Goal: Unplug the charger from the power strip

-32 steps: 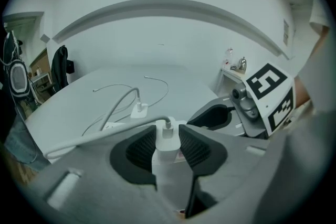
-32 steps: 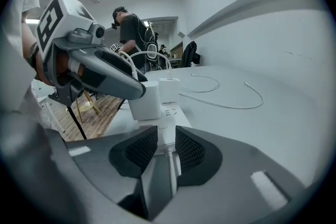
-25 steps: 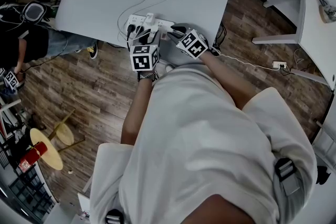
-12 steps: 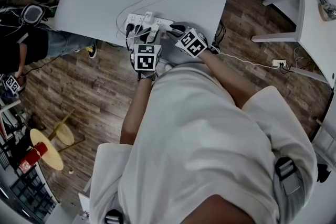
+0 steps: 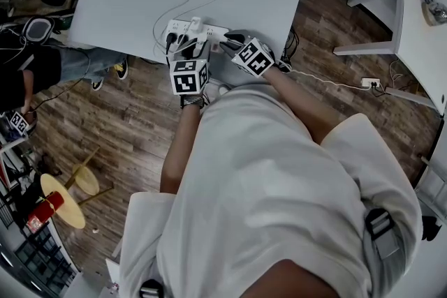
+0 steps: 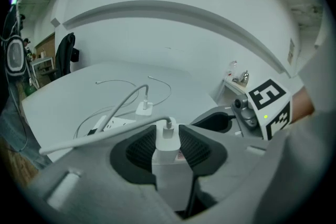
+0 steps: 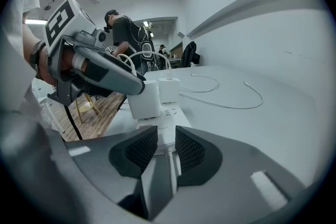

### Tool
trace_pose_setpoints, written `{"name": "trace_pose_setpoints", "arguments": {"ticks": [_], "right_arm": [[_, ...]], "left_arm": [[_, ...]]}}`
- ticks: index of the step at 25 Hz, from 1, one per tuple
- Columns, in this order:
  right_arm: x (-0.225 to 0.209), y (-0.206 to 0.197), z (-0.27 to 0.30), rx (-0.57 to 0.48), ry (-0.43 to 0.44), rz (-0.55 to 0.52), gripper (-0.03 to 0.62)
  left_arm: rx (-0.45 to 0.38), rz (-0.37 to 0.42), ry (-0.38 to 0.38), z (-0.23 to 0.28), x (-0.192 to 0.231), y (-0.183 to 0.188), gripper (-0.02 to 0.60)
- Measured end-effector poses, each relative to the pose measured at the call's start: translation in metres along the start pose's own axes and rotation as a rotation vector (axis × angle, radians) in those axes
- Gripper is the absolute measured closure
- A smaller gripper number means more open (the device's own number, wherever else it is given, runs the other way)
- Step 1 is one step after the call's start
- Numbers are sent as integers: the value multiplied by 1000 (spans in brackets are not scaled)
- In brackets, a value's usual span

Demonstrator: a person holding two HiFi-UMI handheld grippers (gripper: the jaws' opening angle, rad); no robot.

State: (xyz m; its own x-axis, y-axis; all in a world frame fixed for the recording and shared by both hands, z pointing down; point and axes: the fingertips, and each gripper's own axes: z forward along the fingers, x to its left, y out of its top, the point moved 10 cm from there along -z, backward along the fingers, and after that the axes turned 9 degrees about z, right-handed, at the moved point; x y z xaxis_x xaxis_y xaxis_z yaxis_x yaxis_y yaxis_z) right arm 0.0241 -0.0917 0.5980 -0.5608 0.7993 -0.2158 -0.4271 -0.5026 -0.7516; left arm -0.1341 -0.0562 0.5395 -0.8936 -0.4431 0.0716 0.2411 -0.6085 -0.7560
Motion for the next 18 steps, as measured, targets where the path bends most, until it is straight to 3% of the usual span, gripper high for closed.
{"name": "trace_pose_setpoints", "arguments": {"ticks": [3,6,10,12,15,18], "right_arm": [[0,0,0,5,-3,1,487],[1,1,-1,4,-4,-5,486],[2,-1,1,1,-1,9,487],[1,-1,0,0,-4,4,487],[1,0,0,-3,-9,5,487],[2,0,0,-3,-9,13,487]], "left_arm": [[27,102,11,2,-7,4,442],[37,133,15,1,-9,4,442],[-10,61,32,-6,-1,6,442],[-32,61,47,-11,2,12,442],[-48,15,23,-12,7,13,442],[-72,-81,-12,-17,9,4,442]]}}
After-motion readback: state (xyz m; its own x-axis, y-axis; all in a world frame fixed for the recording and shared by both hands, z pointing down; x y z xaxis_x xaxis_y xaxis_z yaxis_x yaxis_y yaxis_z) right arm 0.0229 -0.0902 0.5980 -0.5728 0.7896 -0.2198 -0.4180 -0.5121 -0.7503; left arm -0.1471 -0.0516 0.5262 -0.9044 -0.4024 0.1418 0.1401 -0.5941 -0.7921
